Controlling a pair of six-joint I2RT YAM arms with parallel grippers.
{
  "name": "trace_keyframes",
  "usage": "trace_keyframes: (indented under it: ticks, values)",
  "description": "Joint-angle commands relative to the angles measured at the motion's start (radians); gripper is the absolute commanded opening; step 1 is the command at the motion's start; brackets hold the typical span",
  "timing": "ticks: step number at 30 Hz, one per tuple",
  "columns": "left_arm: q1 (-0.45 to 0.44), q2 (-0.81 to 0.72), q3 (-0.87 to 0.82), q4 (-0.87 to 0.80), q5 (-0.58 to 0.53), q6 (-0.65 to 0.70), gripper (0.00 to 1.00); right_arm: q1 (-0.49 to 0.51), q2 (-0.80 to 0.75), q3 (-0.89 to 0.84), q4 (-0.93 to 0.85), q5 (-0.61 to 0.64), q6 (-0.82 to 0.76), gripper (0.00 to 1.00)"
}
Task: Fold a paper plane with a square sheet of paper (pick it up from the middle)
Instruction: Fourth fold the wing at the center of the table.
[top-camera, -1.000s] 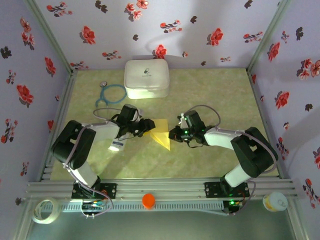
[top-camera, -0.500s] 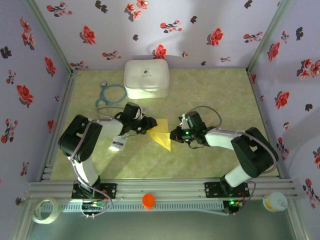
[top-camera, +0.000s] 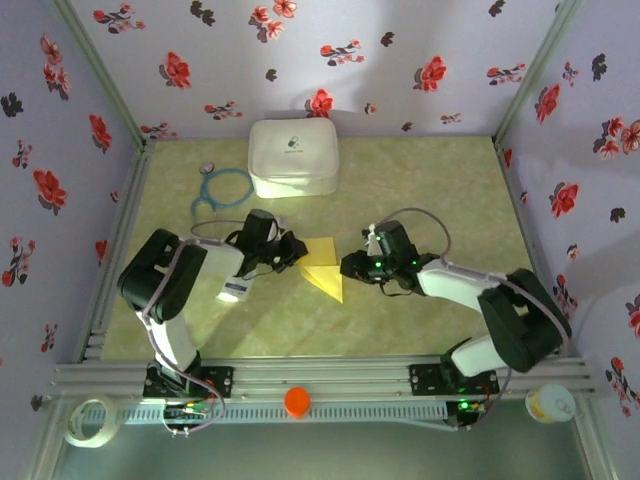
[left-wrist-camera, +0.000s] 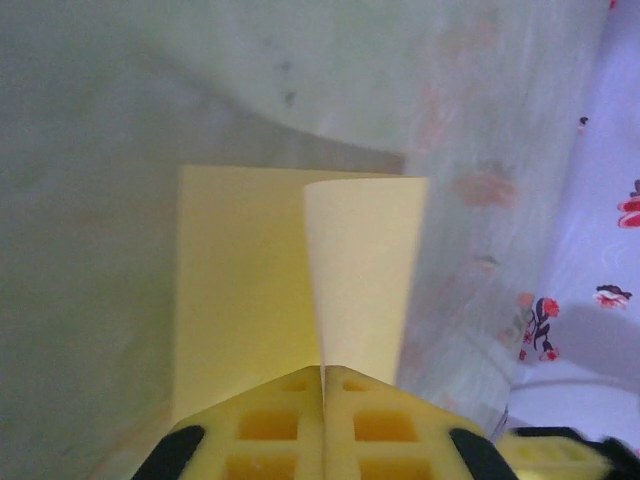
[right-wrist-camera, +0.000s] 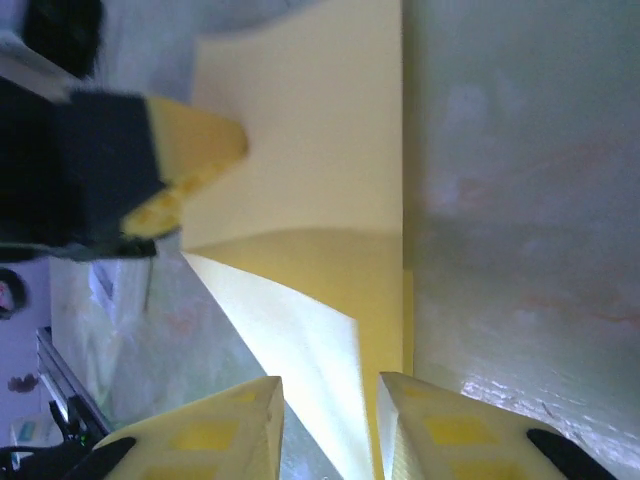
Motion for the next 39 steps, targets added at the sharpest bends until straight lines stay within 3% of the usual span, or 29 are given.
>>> trace_keyframes:
  ticks: [1,8,11,15,20,25,30,39]
  values:
    - [-0.019,-0.069,-0.036,0.067,-0.086,-0.039,0.00,-0.007,-0.100,-0.025,-0.075,0.151,-0.045,0.34]
    - [-0.095,-0.138,-0.065,0.058,-0.243,-0.069,0.00,0.080,-0.206,-0.112,0.027,0.285,-0.166,0.37]
    - [-0.115,-0.151,-0.065,0.051,-0.279,-0.070,0.00,0.177,-0.236,-0.137,0.046,0.434,-0.282,0.37]
    - [-0.117,-0.146,-0.057,0.045,-0.263,-0.064,0.05,0.279,-0.274,-0.185,0.084,0.609,-0.435,0.37]
    - [-0.113,-0.121,-0.014,0.033,-0.178,-0.026,0.20,0.344,-0.315,-0.238,0.161,0.637,-0.546,0.39]
    - [-0.102,-0.088,0.014,0.047,-0.111,-0.022,0.22,0.428,-0.269,-0.219,0.143,0.685,-0.639,0.39]
    - [-0.089,-0.091,0.014,0.047,-0.093,-0.026,0.21,0.512,-0.161,-0.177,0.169,0.827,-0.695,0.40]
    - [-0.080,-0.086,0.021,0.042,-0.073,-0.028,0.21,0.544,0.018,-0.117,0.251,0.918,-0.689,0.40]
